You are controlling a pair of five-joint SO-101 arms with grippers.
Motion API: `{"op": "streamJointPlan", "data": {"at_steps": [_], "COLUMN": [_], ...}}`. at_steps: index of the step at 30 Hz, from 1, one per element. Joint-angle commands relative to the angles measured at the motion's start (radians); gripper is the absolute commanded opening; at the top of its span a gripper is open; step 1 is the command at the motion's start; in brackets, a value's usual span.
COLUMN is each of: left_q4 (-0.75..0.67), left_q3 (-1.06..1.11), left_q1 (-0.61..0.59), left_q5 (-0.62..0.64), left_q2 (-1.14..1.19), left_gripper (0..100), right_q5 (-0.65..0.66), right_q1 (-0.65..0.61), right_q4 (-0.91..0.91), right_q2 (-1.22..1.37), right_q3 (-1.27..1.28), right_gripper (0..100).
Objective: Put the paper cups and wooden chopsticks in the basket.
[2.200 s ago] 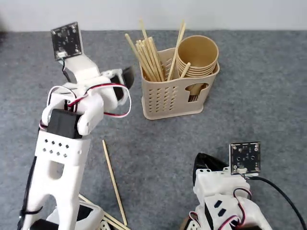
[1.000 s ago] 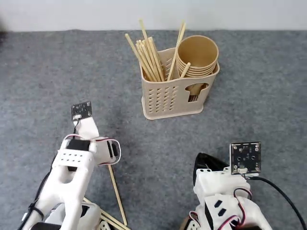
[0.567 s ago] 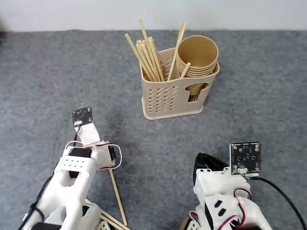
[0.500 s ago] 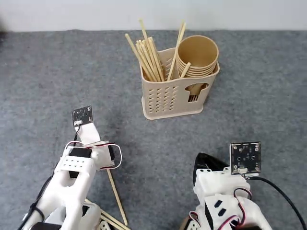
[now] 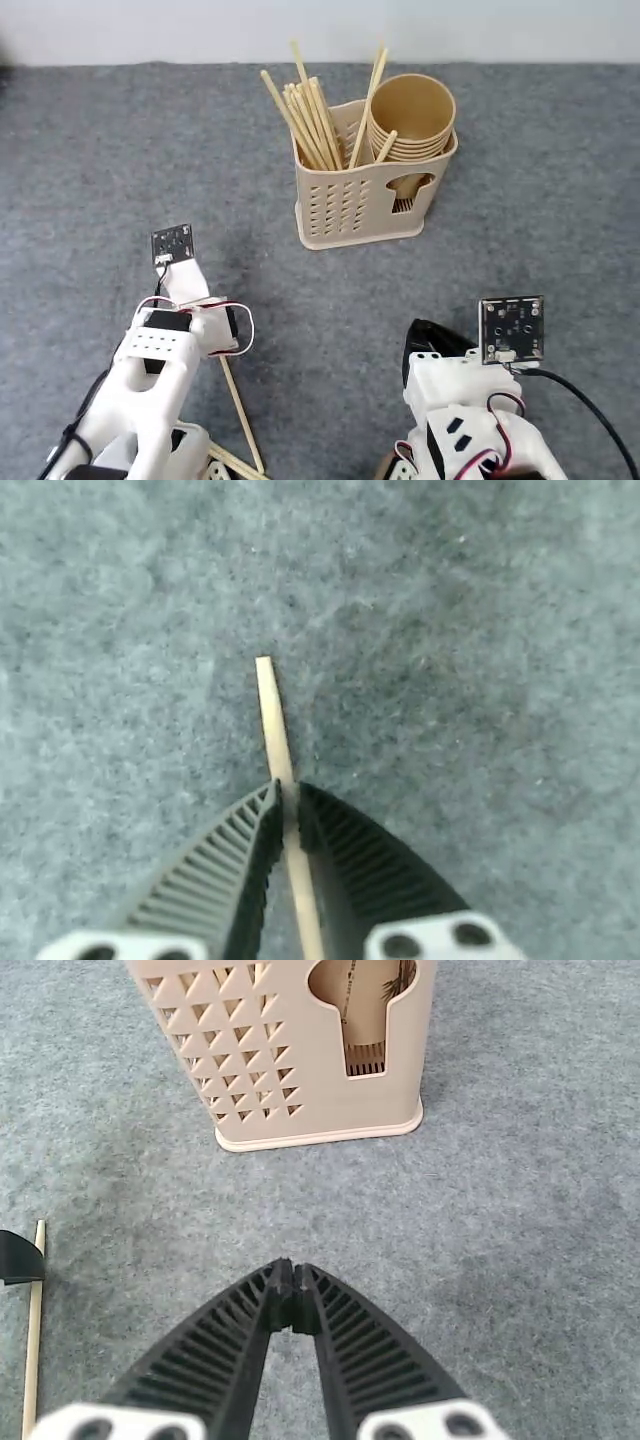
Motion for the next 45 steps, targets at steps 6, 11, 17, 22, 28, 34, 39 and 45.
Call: {"op": "streamJointPlan", "data": {"at_steps": [6,11,17,22,28,34,39,45], "left_q4": [0.057,0.029,0.025,0.029,0.196,0.404,0.468,0.463], "left_q3": [0.001,0.01,0.015,-0.047,-0.282,-0.634,-0.891,-1.133], "left_q1": [-0.002,0.0,0.0,-0.003,0.002,0.002,0.014,0.098], "left_q5": [-0.002,-0.002,0.0,0.0,0.052,0.069,0.127,0.224], "left_q2": [-0.023,-0.023,-0.031,-0.034,-0.034,-0.034,-0.034,-0.034], "left_gripper": [13,2,1,1,1,1,1,1], "right_q5": [0.002,0.002,0.002,0.002,0.002,0.002,0.002,0.002], "right_q1": [0.008,0.008,0.008,0.008,0.008,0.004,0.004,0.004], "right_q4": [-0.005,-0.005,-0.005,-0.005,-0.005,-0.005,-0.005,-0.005], "right_q2": [-0.001,-0.001,-0.001,-0.001,-0.001,-0.001,-0.001,-0.001], "right_q3": [-0.003,-0.003,-0.003,-0.003,-0.003,-0.003,-0.003,-0.003], "right_gripper": [0.9,0.9,0.9,0.9,0.9,0.9,0.9,0.9]}}
